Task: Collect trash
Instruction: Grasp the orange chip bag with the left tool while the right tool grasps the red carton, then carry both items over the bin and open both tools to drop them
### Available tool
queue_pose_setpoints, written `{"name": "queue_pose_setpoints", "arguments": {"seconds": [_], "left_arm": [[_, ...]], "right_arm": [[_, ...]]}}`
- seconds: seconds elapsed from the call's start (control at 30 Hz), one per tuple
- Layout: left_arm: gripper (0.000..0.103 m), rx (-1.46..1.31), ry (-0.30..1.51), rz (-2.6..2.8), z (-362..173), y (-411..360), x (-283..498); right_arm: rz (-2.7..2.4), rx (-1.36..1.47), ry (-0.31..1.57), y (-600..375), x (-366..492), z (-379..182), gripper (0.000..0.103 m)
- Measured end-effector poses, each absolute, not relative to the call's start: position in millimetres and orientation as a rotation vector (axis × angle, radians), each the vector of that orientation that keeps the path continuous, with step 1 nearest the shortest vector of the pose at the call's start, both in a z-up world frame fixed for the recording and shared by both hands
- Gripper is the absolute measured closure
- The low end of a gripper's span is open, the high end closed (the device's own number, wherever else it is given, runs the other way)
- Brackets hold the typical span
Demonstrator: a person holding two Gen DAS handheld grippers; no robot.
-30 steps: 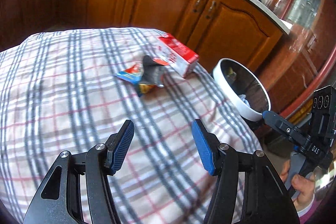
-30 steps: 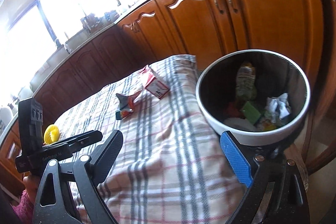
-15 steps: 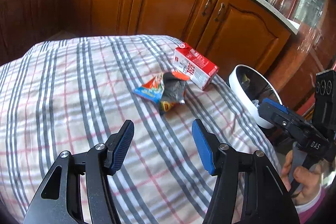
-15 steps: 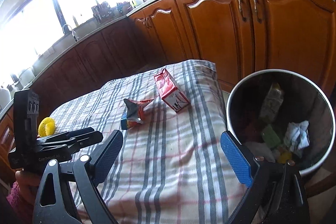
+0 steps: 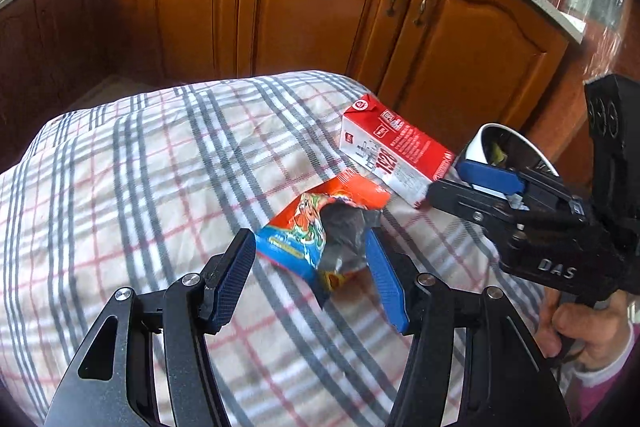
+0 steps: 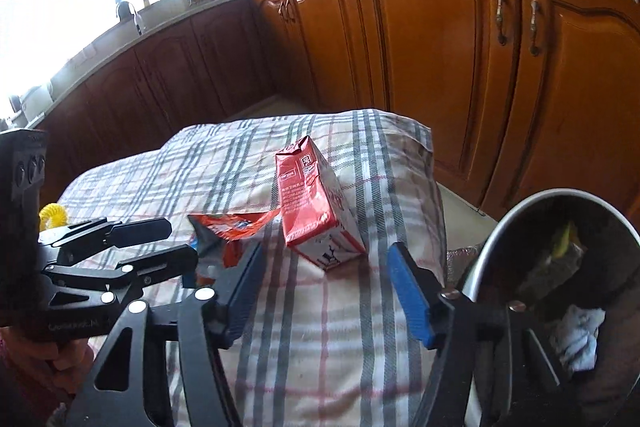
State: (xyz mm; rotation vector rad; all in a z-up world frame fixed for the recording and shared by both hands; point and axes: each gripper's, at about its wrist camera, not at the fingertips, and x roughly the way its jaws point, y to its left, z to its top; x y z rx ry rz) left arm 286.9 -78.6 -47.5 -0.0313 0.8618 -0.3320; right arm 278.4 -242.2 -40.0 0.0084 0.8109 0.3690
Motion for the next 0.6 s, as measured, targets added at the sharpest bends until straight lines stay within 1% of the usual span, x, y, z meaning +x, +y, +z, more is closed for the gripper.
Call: {"name": "queue_pose_setpoints", "arguments": {"seconds": [0.03,0.07,0.13,0.17,0.2,0.23,0.27,0.3,0.33,0.6], "left_arm": [[0.054,-0.027,0.866,-0.333,-49,-79,288],[0.058,-0.023,0.873,-0.334,-50,-80,291],[0.074,-0.027,0.887,-0.341,-54,-82,293],[0.079,-0.029,0.891,-0.345,-56,-82,293],[0.091,-0.025,0.894,-0.344,-57,-83,293],[0.099,-0.019,0.895,-0.344,-58,-84,292],[0.100,-0.017,0.892,-0.344,-57,-84,291],[0.101,-0.016,0.888,-0.343,-57,-83,289],[0.102,-0.018,0.886,-0.342,-56,-83,288],[0.102,-0.084,0.864,-0.361,-45,-72,258]], "right_arm": [[0.369,-0.001,0.817,-241,282,-42,0.049],[0.368,-0.010,0.823,-239,285,-45,0.052],[0.372,-0.027,0.830,-235,292,-47,0.058],[0.373,-0.033,0.832,-233,295,-48,0.060],[0.374,-0.037,0.833,-232,297,-48,0.061],[0.375,-0.043,0.835,-230,298,-49,0.064],[0.376,-0.050,0.833,-229,298,-49,0.068],[0.376,-0.054,0.834,-228,298,-49,0.069],[0.378,-0.056,0.832,-227,296,-48,0.069],[0.391,0.008,0.821,-239,267,-41,0.070]]}}
